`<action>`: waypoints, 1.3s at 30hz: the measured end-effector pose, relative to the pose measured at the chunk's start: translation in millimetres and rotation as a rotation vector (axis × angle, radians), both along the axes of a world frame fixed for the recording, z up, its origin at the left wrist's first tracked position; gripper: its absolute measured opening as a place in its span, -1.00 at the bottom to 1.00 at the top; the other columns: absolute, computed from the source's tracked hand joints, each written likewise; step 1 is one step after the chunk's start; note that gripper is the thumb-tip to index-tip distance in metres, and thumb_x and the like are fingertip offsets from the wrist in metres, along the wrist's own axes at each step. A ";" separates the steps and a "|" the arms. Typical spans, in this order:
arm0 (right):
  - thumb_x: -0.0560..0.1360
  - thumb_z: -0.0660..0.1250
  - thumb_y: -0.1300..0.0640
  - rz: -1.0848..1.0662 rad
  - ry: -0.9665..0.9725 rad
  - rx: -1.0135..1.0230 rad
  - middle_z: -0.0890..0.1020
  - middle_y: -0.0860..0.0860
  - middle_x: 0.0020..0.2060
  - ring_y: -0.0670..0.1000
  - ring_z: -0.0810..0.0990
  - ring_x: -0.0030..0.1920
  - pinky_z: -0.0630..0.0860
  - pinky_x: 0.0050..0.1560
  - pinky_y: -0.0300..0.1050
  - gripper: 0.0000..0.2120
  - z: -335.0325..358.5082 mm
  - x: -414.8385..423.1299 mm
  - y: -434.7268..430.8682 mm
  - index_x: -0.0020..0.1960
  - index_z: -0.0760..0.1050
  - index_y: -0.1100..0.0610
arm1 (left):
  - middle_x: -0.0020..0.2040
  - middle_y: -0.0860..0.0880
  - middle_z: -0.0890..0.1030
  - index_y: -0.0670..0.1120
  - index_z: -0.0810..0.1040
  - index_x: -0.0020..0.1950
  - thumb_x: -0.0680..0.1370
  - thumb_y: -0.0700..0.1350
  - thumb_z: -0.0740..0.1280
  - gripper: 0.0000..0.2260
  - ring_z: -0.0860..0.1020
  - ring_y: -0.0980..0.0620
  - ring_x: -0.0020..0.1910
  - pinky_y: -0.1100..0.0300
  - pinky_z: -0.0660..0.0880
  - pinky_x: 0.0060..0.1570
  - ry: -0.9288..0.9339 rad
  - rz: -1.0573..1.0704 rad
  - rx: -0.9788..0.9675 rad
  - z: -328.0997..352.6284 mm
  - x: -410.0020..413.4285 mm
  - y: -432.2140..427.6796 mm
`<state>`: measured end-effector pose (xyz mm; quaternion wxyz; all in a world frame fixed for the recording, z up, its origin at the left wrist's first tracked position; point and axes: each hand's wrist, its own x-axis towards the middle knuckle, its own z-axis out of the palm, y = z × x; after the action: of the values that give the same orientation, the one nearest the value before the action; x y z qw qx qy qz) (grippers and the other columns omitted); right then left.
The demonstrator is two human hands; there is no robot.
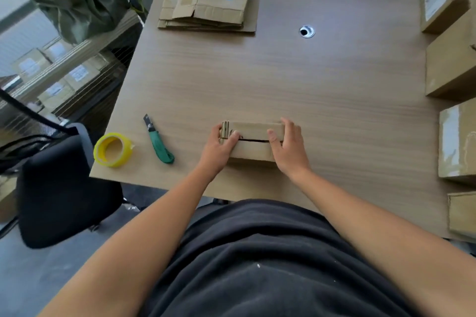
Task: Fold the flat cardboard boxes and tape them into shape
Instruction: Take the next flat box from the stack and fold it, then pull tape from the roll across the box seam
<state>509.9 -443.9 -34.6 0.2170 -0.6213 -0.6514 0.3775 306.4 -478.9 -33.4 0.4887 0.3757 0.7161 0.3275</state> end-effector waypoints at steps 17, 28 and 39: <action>0.62 -0.23 -0.34 0.638 -0.655 0.278 -0.11 0.05 0.65 0.06 -0.23 0.63 -0.31 0.58 0.16 -0.32 9.3 -88.6 0.0 0.66 -0.17 -0.08 | 0.36 -0.13 0.48 -0.11 0.44 0.42 0.60 -0.06 0.29 -0.61 0.42 -0.10 0.36 0.01 0.33 0.38 0.613 0.226 0.051 0.0 -137.4 -45.8; 0.58 -0.22 -0.39 0.607 -0.612 0.318 -0.01 0.01 0.65 0.03 -0.16 0.64 -0.24 0.60 0.13 -0.29 4.2 -153.0 10.4 0.66 -0.04 -0.11 | 0.23 -0.08 0.58 -0.08 0.56 0.17 0.63 0.03 0.28 -0.77 0.32 -0.14 0.41 -0.09 0.00 0.56 1.043 -0.143 -0.101 -19.6 -265.7 -91.9; 0.48 0.43 -0.10 0.444 -0.074 0.213 0.44 0.09 0.48 0.12 0.29 0.54 0.02 0.60 0.16 -0.31 20.8 -146.6 14.7 0.52 0.35 0.11 | 0.27 -0.04 0.61 -0.11 0.43 0.45 0.59 0.01 0.30 -0.56 0.50 -0.11 0.30 -0.01 0.10 0.52 0.976 -0.584 0.433 35.5 -141.5 -12.9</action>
<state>363.3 -429.2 -13.8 0.1693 -0.4500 -0.8155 0.3221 164.9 -491.8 2.1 0.0860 0.7544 0.6417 0.1081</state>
